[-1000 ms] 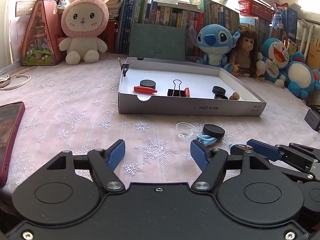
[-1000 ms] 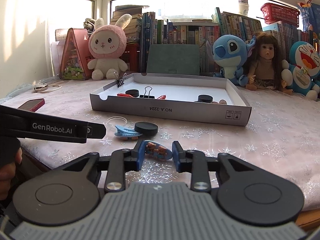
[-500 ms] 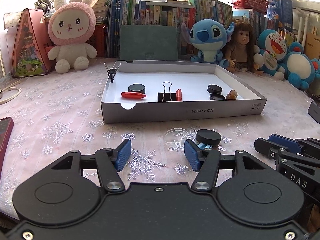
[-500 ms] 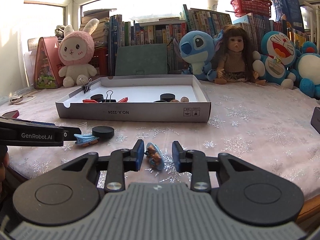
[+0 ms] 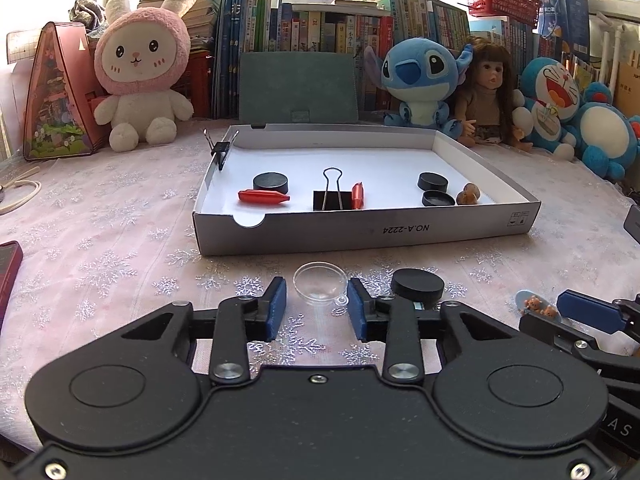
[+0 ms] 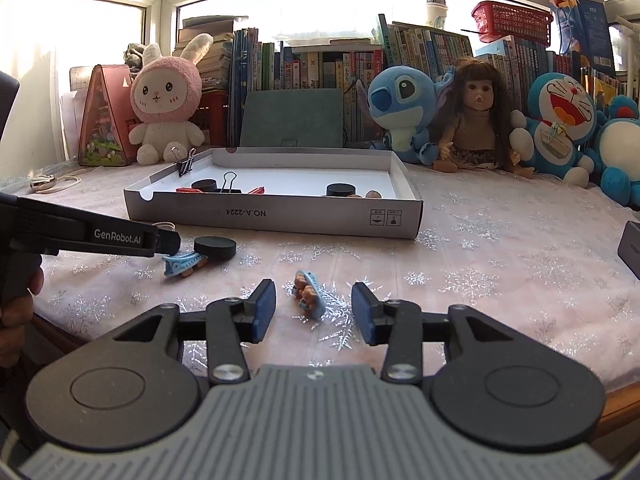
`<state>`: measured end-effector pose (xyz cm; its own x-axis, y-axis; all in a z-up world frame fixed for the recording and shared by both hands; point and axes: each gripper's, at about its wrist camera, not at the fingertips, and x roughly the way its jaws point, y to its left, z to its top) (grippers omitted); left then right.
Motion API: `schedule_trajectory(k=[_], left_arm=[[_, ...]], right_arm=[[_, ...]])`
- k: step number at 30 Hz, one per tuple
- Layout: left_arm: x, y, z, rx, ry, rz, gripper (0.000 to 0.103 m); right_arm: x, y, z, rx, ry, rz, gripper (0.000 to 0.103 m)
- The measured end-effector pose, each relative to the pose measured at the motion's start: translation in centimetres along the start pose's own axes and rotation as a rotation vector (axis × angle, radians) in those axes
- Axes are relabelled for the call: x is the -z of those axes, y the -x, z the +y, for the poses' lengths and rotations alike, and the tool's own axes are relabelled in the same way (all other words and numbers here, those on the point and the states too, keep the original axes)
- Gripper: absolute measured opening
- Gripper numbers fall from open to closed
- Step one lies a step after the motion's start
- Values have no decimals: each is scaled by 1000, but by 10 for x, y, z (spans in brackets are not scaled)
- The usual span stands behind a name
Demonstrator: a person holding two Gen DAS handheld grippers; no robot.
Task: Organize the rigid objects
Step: 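Grasp the blue decorated hair clip with the right tool, then grasp the clear plastic dome with the left tool while the right tool holds the clip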
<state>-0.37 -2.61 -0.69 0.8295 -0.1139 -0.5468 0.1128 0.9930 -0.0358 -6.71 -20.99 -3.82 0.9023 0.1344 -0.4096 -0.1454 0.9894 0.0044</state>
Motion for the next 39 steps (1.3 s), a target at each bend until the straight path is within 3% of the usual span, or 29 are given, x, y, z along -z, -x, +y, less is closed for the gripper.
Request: schedule_trajectory(k=[12,14,23,30,33,34,37,39], left_arm=[[1,4,20,-71,20,-7,33],[2,4,22,-78,25,-8,42],[0,0,24,-77,29,-5,48],[0,-5,20,-70,14,-12,45],[1,-3,19,-70,12,-17,30],[2,-3,19,-72,10,-18,27],[2,-2,18,-73,10,-18,26],[2,-1,18,-72,13,-17,26]], right_arm=[[-3,-2,-27,150,-25,18,62],[-3,0,-30,141,-61,11,62],[-6,-4,-12,47,-85,-7,69],[-4,-15,-5,87,-80,-26,78],[-2,-19,-6,87,-72,-22,78],[-1,-19,-7,86,-73,-21,77],[0,-17,-6,72,-67,-30,54],[0,-17,-6,60,-63,-30,44]])
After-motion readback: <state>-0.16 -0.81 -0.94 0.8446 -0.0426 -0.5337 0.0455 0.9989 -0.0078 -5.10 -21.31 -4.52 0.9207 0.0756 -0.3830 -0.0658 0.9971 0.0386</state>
